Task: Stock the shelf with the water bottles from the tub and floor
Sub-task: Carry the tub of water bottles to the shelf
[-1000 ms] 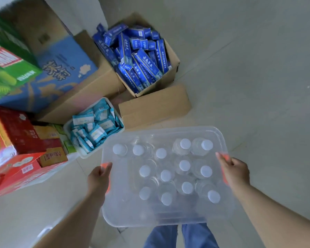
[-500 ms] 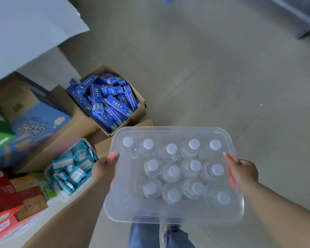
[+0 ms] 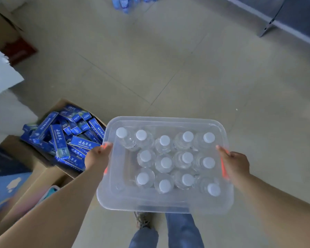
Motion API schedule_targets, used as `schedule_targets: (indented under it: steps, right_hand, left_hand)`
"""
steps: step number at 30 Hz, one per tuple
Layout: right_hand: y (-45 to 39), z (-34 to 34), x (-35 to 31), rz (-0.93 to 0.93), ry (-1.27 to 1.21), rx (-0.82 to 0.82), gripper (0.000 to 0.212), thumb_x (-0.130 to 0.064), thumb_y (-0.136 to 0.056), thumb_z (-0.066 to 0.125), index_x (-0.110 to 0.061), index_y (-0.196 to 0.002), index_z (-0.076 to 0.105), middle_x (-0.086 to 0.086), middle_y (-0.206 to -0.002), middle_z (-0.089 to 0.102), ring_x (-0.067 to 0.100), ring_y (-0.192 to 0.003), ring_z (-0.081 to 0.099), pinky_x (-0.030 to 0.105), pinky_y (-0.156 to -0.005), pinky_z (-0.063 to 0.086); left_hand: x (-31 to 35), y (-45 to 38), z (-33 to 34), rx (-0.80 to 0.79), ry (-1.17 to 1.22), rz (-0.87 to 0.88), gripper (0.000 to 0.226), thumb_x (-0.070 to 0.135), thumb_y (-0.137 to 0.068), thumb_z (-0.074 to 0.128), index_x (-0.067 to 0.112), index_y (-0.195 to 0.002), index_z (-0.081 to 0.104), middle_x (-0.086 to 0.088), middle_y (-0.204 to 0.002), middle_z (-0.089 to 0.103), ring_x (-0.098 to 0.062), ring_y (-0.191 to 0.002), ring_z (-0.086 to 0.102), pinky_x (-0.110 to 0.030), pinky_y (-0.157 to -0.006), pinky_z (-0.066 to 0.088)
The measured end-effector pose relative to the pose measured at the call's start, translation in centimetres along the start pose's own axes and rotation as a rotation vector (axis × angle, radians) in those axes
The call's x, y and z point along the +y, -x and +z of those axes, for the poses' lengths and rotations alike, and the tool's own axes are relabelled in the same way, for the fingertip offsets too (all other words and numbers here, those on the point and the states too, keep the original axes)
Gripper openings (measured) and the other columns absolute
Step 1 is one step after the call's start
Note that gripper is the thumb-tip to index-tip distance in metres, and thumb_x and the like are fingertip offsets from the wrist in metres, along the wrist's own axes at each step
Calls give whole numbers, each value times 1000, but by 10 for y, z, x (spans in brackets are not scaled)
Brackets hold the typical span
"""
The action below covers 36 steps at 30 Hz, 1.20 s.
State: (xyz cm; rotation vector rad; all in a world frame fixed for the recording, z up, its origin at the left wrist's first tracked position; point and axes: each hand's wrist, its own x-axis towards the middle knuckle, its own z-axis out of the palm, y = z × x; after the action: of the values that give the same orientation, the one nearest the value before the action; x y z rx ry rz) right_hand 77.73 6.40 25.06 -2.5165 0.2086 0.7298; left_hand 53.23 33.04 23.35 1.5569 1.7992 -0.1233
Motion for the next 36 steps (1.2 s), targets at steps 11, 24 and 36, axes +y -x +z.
schedule_targets:
  steps: [11, 24, 36]
  right_hand:
    - [-114, 2, -100, 47, 37, -36, 59, -56, -80, 61, -6, -53, 46, 11, -55, 46, 29, -51, 50, 33, -54, 46]
    - [-223, 28, -274, 24, 150, -43, 60, -57, -79, 62, -14, -51, 31, 9, -54, 35, 27, -54, 41, 32, -60, 38]
    - [-318, 60, -451, -48, 154, -135, 57, -56, -80, 62, -8, -55, 44, 13, -54, 45, 28, -47, 50, 31, -53, 49]
  left_hand:
    - [120, -79, 22, -57, -6, 3, 43, 37, -92, 48, 13, -57, 44, -6, -59, 42, -27, -65, 43, -30, -55, 31]
    - [258, -203, 4, -61, 50, -91, 49, 38, -90, 49, 8, -52, 39, -7, -52, 35, -21, -48, 33, -28, -49, 26]
    - [378, -331, -30, 42, 105, -123, 44, 38, -90, 54, 10, -58, 45, -7, -57, 44, -23, -55, 40, -30, -52, 29]
